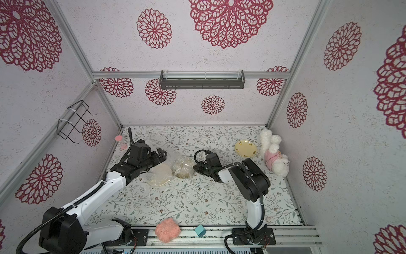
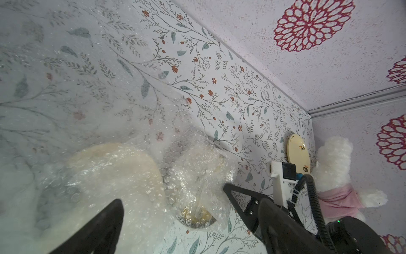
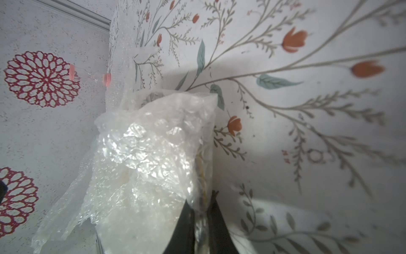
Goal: Unpack dinner plates from bubble wrap
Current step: Move the bubble wrap to the center of the board.
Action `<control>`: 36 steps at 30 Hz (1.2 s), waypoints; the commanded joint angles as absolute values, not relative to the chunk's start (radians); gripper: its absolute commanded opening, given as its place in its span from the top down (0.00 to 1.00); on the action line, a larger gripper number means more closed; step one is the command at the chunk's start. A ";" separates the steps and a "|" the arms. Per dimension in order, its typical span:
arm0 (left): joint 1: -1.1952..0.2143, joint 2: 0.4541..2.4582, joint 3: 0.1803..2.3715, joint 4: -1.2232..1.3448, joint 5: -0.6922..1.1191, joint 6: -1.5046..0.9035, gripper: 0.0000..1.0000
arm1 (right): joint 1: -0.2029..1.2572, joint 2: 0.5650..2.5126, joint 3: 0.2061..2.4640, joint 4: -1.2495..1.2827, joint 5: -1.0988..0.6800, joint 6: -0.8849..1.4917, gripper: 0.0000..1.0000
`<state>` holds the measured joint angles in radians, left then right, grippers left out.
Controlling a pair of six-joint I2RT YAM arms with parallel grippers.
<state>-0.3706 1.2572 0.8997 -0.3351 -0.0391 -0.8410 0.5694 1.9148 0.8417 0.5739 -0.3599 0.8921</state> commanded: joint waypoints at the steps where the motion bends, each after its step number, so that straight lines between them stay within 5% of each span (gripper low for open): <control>1: -0.367 1.271 0.912 -0.361 -0.055 -0.780 0.03 | 0.551 1.843 0.824 0.601 -0.343 0.884 0.88; 19: -0.384 1.343 0.976 -0.353 0.035 -0.744 0.03 | 0.415 1.642 0.656 0.501 -0.371 0.793 0.88; 36: -0.717 1.599 1.010 -0.049 0.040 -1.087 0.00 | 0.212 1.345 0.552 0.096 -0.451 0.564 0.87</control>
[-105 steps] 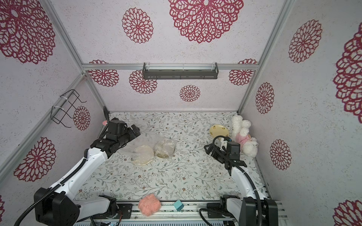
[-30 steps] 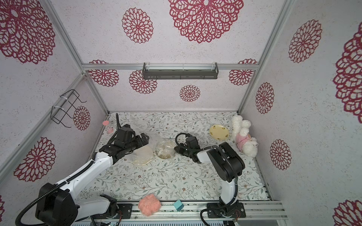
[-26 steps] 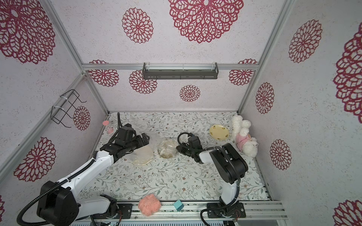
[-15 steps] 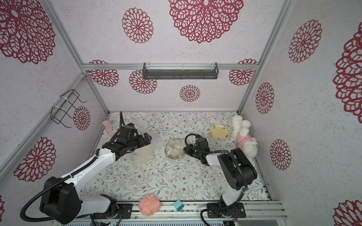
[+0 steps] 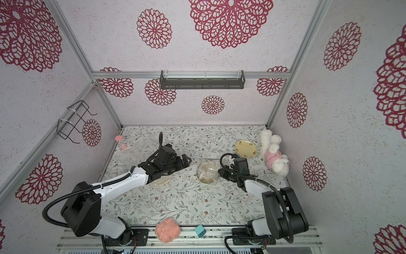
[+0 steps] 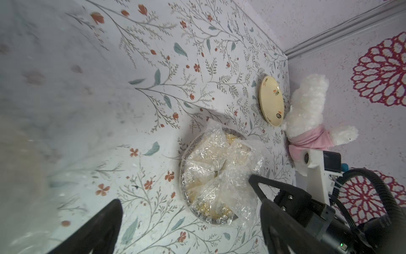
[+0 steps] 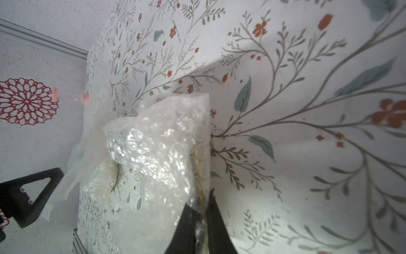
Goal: Unpack dinner plates from bubble wrap
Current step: Move the bubble wrap to the center of the board.
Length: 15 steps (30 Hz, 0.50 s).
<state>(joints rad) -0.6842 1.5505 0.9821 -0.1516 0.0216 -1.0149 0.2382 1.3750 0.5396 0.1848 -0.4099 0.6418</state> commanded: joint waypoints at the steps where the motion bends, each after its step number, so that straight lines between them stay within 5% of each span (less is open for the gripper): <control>1: -0.731 1.624 1.012 -0.026 0.044 -1.098 0.01 | 0.203 1.348 0.552 0.081 -0.454 0.554 0.86; 8: -0.782 1.729 0.988 0.126 0.018 -1.152 0.14 | 0.170 1.362 0.561 0.028 -0.422 0.507 0.66; 15: -0.800 1.766 0.979 0.143 0.002 -1.122 0.24 | 0.169 1.273 0.624 -0.136 -0.303 0.435 0.28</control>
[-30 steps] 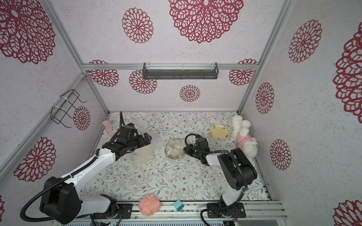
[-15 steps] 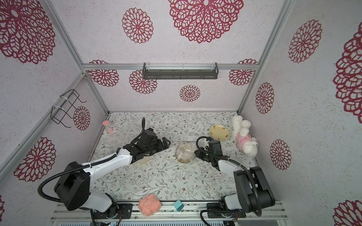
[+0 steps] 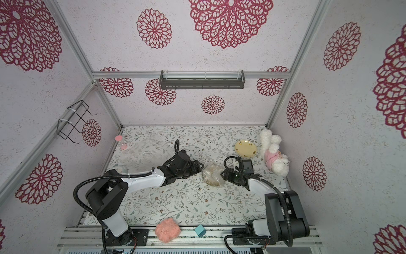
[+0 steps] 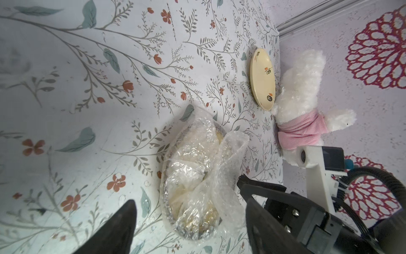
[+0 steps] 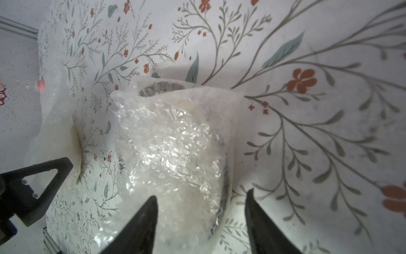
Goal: Unpack dinner plates from bubble wrap
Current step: Move the bubble wrap to the center of the board, then unwrap the bubble wrap at the center of the board.
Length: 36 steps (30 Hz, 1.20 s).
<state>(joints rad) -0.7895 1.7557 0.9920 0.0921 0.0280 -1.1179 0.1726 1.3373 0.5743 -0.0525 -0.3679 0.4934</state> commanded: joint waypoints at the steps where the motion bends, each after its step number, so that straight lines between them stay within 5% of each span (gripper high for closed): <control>1: -0.801 1.770 0.974 0.144 0.001 -1.122 0.25 | 0.169 1.258 0.633 -0.160 -0.287 0.427 0.27; 8: -0.817 1.810 0.965 0.184 0.032 -1.102 0.38 | 0.177 1.163 0.635 -0.227 -0.267 0.421 0.24; 28: -0.856 1.954 1.019 0.218 0.081 -1.064 0.40 | 0.442 1.151 0.706 -0.348 -0.052 0.298 0.17; 36: -0.856 2.001 1.032 0.210 0.074 -1.062 0.61 | 0.513 1.256 0.764 -0.342 -0.011 0.262 0.20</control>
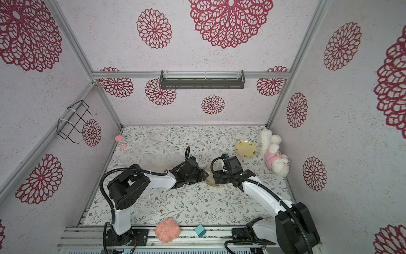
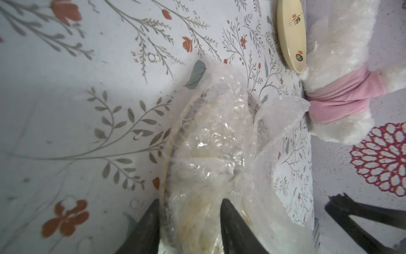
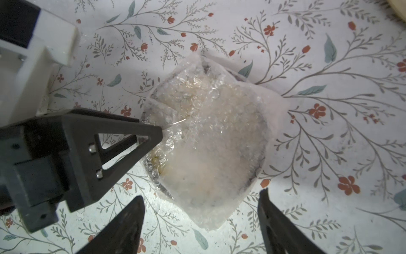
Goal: Unpack dinner plates from bubble wrap
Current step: Unwrap the bubble wrap at the center of the board.
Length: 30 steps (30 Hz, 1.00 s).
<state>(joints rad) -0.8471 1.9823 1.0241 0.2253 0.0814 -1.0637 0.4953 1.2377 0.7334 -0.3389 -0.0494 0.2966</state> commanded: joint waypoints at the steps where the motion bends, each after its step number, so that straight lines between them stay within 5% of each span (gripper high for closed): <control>1: -0.856 2.000 1.034 0.203 0.069 -1.063 0.65 | 0.521 1.270 0.767 -0.338 -0.008 0.259 0.21; 8: -0.854 1.988 1.041 0.166 0.055 -1.068 0.80 | 0.584 1.342 0.764 -0.314 0.055 0.257 0.22; 18: -0.854 1.974 1.048 0.130 0.052 -1.059 0.83 | 0.585 1.378 0.747 -0.252 0.170 0.257 0.30; 30: -0.854 1.974 1.050 0.121 0.044 -1.060 0.85 | 0.584 1.445 0.755 -0.197 0.091 0.230 0.41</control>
<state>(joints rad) -0.8474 1.9850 1.0405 0.1535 0.0631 -1.0660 0.5835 1.4437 0.7422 -0.2211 0.1154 0.2516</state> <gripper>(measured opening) 0.157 0.594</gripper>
